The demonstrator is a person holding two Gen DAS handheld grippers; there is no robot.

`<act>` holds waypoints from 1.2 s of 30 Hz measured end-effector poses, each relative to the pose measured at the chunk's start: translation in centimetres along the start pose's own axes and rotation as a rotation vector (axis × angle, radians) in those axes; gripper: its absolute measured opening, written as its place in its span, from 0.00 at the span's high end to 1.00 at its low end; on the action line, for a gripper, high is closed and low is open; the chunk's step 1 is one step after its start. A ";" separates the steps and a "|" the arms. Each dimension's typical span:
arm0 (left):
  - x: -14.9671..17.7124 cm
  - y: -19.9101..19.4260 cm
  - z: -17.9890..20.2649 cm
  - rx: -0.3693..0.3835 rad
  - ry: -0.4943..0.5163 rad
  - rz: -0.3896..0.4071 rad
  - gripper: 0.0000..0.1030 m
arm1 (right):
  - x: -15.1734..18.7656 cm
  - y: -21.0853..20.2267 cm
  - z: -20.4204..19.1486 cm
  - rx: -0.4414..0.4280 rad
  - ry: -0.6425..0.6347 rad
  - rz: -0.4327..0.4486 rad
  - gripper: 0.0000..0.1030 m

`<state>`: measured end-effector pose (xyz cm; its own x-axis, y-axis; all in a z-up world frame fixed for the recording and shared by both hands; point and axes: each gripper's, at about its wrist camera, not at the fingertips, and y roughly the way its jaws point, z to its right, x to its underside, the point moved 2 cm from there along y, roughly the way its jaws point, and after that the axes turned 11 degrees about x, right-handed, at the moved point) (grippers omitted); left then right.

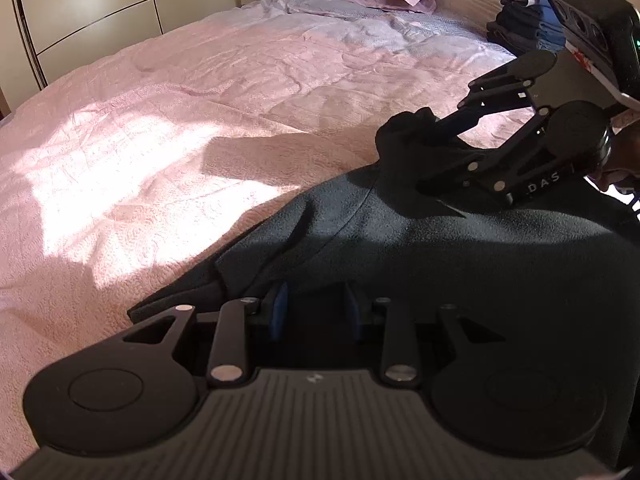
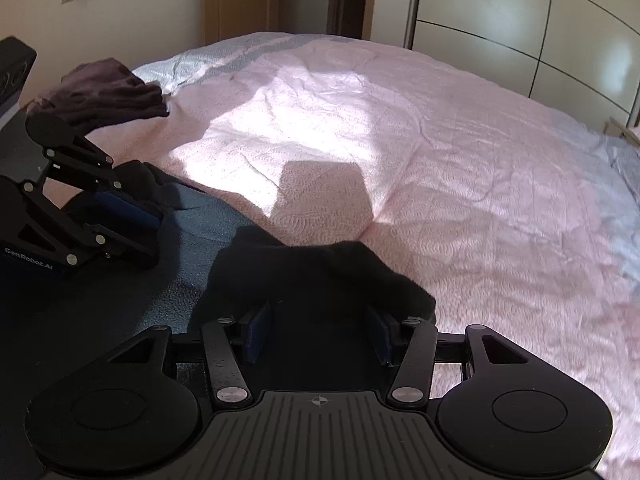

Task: Fold clothes
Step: 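Grasp the folded dark teal shirt edges with both grippers, then lift the folded shirt with both grippers and carry it toward the clothes stack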

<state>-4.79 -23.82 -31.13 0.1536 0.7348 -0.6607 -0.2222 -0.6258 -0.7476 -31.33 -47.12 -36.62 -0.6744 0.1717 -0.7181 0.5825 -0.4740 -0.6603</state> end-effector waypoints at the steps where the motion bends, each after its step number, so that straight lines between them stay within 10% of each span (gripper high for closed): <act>1: 0.0 0.0 0.0 0.001 -0.001 0.000 0.72 | -0.1 0.2 -0.2 0.008 -0.021 0.000 0.50; 25: 1.9 -8.4 6.9 -0.096 0.096 0.039 0.72 | 0.1 -4.8 -4.9 0.148 -0.192 0.022 0.50; 36: 6.6 -7.2 6.2 -0.081 0.046 -0.001 0.70 | 6.0 -9.5 -5.0 0.017 -0.020 0.078 0.50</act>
